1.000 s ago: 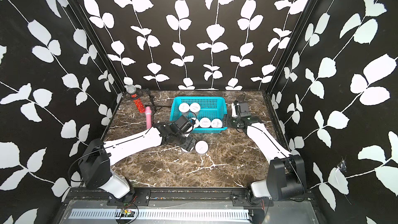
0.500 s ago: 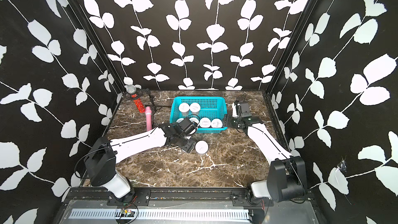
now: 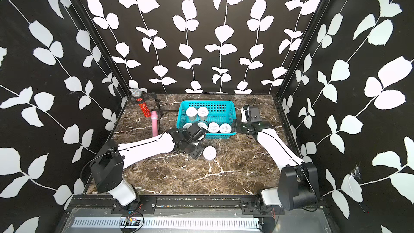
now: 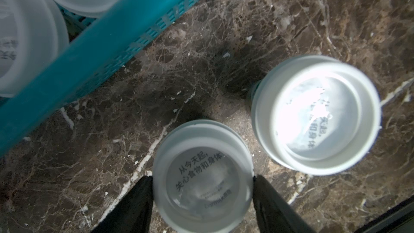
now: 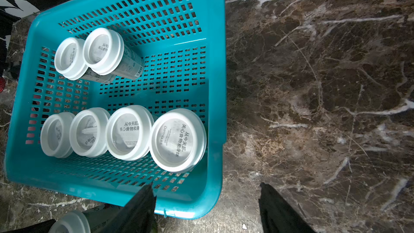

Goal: Put the yogurt in the basket
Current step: Pick up the yogurt from the center of the board.

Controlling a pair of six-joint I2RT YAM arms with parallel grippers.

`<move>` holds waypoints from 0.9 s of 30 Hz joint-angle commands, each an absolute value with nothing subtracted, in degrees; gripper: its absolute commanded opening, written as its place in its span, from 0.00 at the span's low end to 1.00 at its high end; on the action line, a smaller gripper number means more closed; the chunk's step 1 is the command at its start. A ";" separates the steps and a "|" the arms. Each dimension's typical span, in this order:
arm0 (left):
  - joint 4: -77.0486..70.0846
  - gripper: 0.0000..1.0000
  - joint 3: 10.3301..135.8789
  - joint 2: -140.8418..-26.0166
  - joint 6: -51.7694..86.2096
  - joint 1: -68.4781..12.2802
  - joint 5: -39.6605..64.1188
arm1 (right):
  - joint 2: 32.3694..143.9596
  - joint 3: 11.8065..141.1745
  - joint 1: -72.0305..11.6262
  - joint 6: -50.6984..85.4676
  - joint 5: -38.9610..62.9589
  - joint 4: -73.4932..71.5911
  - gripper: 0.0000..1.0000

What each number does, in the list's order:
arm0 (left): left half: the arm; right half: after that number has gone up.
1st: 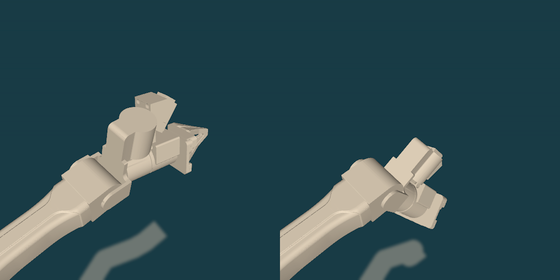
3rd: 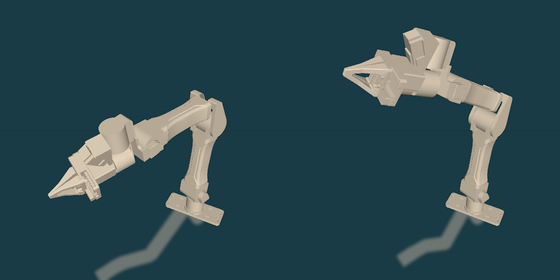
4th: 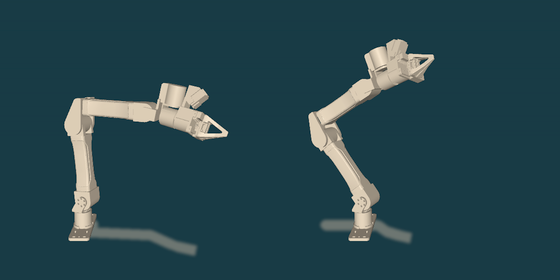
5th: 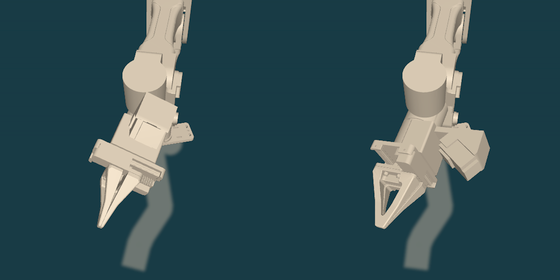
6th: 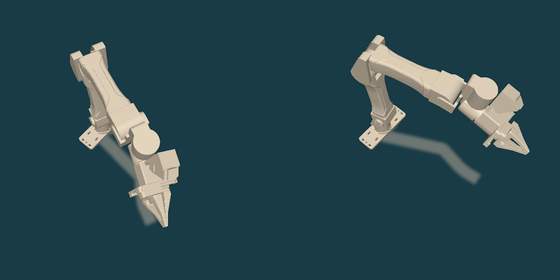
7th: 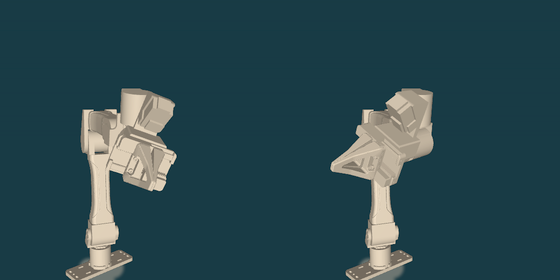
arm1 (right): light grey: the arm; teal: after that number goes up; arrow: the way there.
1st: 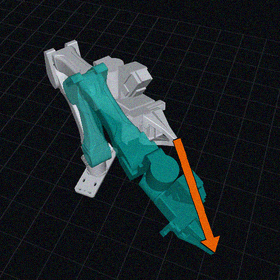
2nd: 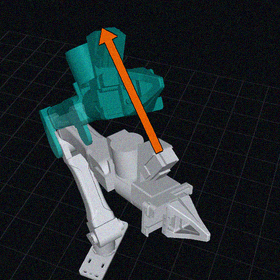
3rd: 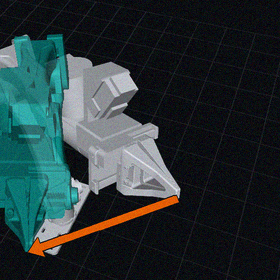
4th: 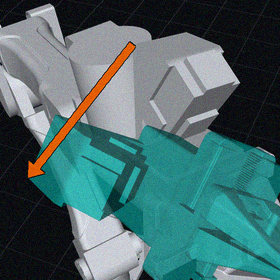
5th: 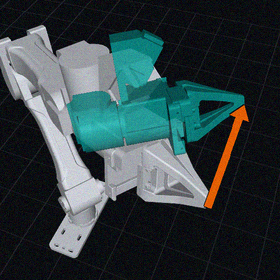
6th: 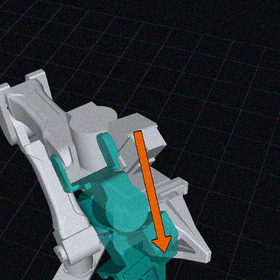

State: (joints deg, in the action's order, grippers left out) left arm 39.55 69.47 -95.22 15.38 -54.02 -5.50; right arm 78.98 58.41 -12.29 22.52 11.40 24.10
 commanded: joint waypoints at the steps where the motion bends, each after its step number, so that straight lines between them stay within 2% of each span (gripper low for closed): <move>1: 41.14 0.68 71.01 -95.71 14.94 -54.49 -6.67 | 78.34 56.82 -11.97 22.81 11.95 22.58 0.75; 15: 40.97 0.68 70.89 -97.17 15.11 -54.49 -7.56 | 78.38 56.80 -12.04 22.85 12.13 22.54 0.75; 20: 41.14 0.63 70.70 -97.03 15.12 -54.49 -7.87 | 78.46 56.76 -12.04 22.85 12.13 22.50 0.75; 27: 41.09 0.61 70.37 -94.86 15.12 -54.49 -9.07 | 78.71 57.19 -11.89 22.59 11.61 22.53 0.74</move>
